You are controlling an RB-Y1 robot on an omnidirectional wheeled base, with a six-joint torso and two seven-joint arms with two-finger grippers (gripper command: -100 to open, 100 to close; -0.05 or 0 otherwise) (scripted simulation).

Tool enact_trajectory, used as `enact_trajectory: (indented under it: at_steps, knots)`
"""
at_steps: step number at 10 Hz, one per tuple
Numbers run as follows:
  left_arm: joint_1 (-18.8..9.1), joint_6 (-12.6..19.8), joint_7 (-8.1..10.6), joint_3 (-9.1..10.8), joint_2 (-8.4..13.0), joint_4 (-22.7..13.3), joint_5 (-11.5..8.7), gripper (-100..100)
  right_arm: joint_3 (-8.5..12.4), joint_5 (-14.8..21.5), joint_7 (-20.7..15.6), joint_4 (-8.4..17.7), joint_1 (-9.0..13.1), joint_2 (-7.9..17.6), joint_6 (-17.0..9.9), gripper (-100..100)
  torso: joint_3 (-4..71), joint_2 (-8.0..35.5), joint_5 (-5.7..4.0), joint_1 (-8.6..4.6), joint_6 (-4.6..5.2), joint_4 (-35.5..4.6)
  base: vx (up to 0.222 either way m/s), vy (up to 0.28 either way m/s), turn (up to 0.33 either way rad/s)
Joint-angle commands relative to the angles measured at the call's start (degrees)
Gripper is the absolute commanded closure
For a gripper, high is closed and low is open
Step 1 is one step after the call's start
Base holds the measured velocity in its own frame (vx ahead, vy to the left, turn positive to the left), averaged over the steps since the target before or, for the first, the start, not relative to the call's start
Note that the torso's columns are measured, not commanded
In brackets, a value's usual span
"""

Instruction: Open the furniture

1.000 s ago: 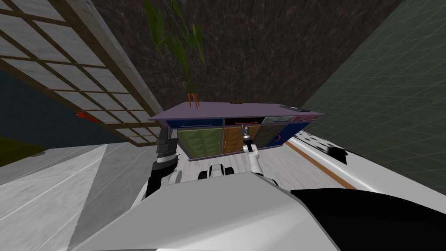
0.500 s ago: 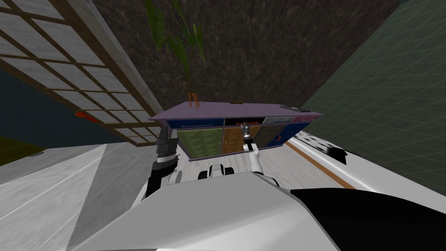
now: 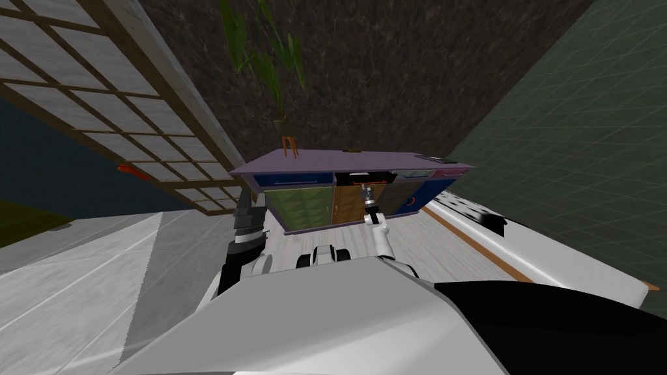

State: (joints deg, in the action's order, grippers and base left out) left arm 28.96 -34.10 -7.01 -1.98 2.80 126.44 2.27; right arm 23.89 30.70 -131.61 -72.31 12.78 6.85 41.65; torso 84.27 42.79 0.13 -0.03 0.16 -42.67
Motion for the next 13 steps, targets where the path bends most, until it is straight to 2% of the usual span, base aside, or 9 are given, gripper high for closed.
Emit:
enact_trajectory:
  at_steps: [1,2,8,9,10,13]
  knots:
    - [0.0,0.0,0.0,0.0,0.0,0.0,0.0,0,-0.2,0.1,0.5,-0.2,0.1,0.2,-0.4,100,0.0,0.1,0.04,-0.04,0.08,-0.1,-0.102,-0.002,0.009]
    - [0.0,0.0,0.0,0.0,0.0,0.0,0.0,0,-0.6,0.4,1.6,-0.3,1.1,1.2,-2.2,-100,0.1,-0.3,0.06,0.05,0.03,0.0,-0.041,0.009,0.003]
    - [0.0,0.0,0.0,0.0,0.0,0.0,0.0,0,-1.7,1.1,5.3,-1.4,5.3,4.7,-8.2,-100,0.3,-0.5,-0.14,0.0,-0.16,0.4,-0.043,0.016,0.002]
    - [0.0,0.0,0.0,0.0,0.0,0.0,0.0,0,-1.7,1.1,4.8,-1.6,4.7,4.1,-7.7,-100,0.3,-0.5,-0.12,0.01,-0.17,0.4,-0.018,0.004,-0.001]
    - [0.0,0.0,0.0,0.0,0.0,0.0,0.0,0,-1.8,1.1,4.9,-1.6,4.7,4.1,-8.0,0,0.3,-0.6,-0.11,0.02,-0.16,0.4,0.0,0.0,0.0]
    - [0.0,0.0,0.0,0.0,0.0,0.0,0.0,0,-1.8,1.1,4.8,-1.6,4.7,4.1,-7.9,0,0.3,-0.5,-0.12,0.02,-0.16,0.4,0.0,0.0,0.0]
